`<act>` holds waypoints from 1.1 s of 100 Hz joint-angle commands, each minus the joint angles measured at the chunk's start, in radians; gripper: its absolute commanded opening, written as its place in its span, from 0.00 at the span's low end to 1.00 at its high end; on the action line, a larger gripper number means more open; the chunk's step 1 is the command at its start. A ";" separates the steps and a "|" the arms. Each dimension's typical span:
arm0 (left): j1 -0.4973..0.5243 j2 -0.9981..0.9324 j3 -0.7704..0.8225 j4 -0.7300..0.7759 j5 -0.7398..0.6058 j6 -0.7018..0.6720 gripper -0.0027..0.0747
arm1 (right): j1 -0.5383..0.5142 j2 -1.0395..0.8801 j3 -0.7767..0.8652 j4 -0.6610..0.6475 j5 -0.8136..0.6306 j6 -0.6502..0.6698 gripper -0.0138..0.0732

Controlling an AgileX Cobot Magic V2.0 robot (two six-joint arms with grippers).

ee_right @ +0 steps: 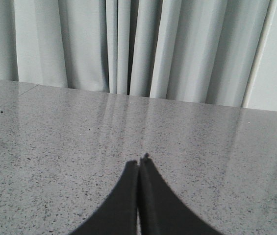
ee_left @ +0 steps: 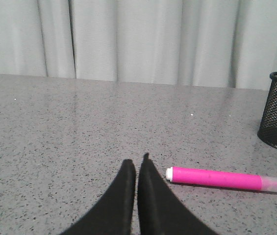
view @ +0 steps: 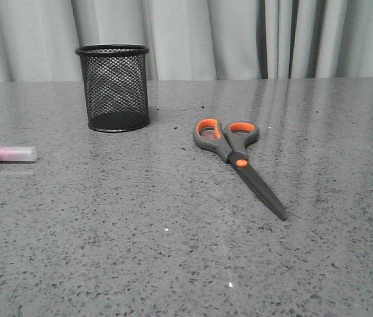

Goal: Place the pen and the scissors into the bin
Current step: 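Move the left gripper down toward the pink highlighter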

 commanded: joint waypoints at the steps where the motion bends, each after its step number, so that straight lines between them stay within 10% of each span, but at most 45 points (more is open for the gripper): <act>1: 0.000 -0.033 0.045 -0.008 -0.076 -0.008 0.01 | -0.005 -0.019 0.014 -0.008 -0.081 -0.001 0.08; 110: 0.000 -0.033 0.045 -0.019 -0.076 -0.008 0.01 | -0.005 -0.019 0.014 -0.008 -0.116 -0.001 0.08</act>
